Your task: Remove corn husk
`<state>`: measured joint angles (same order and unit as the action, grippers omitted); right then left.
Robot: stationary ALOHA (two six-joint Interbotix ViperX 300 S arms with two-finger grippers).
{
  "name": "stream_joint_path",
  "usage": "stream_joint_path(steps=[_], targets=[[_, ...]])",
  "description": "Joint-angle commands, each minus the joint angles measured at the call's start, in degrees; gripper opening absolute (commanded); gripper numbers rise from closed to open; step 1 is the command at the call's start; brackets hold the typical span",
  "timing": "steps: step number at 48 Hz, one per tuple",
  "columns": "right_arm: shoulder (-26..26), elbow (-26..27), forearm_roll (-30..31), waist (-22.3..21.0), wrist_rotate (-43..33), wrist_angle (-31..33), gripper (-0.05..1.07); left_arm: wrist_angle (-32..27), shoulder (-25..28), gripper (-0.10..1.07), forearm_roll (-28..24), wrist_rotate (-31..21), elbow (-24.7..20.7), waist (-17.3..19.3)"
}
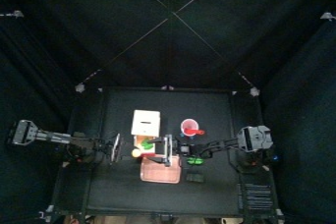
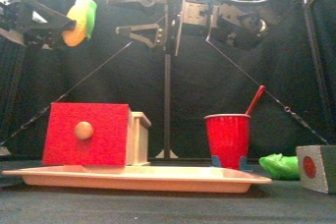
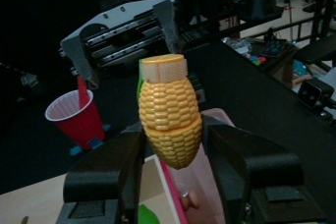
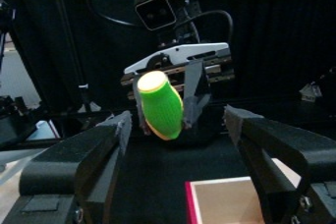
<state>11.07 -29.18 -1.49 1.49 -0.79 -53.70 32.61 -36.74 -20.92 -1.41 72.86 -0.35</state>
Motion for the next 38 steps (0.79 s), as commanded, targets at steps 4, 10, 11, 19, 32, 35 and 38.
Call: stream_joint_path(steps=[4, 10, 11, 19, 32, 35, 38], targets=[[0.2, 3.2, 1.8, -0.4, -0.8, -0.4, 1.04, 0.7, 1.6, 0.62, -0.1, 0.1, -2.0, 0.0], [1.4, 4.2, 3.7, -0.4, -1.0, 0.0, 1.04, 0.7, 2.2, 0.62, -0.2, 0.2, -2.5, 0.0], [1.6, 4.3, 3.9, -0.4, -1.0, 0.0, 1.04, 0.8, 2.3, 0.62, -0.1, 0.2, -2.5, 0.0], [2.4, 4.7, 4.1, -0.5, -0.9, 0.0, 1.03, 0.8, 2.2, 0.62, -0.2, 0.2, -2.5, -0.2], [3.7, 5.6, 4.1, -1.0, -1.0, 0.1, 1.03, 1.2, 2.2, 0.62, -0.2, 0.2, -2.5, -0.1], [4.0, 5.8, 4.1, -1.0, -1.0, 0.2, 1.03, 1.4, 2.2, 0.62, -0.1, 0.2, -2.5, -0.1], [4.2, 5.9, 4.2, -1.0, -1.0, 0.3, 1.03, 1.5, 2.2, 0.62, -0.1, 0.2, -2.5, -0.1]])
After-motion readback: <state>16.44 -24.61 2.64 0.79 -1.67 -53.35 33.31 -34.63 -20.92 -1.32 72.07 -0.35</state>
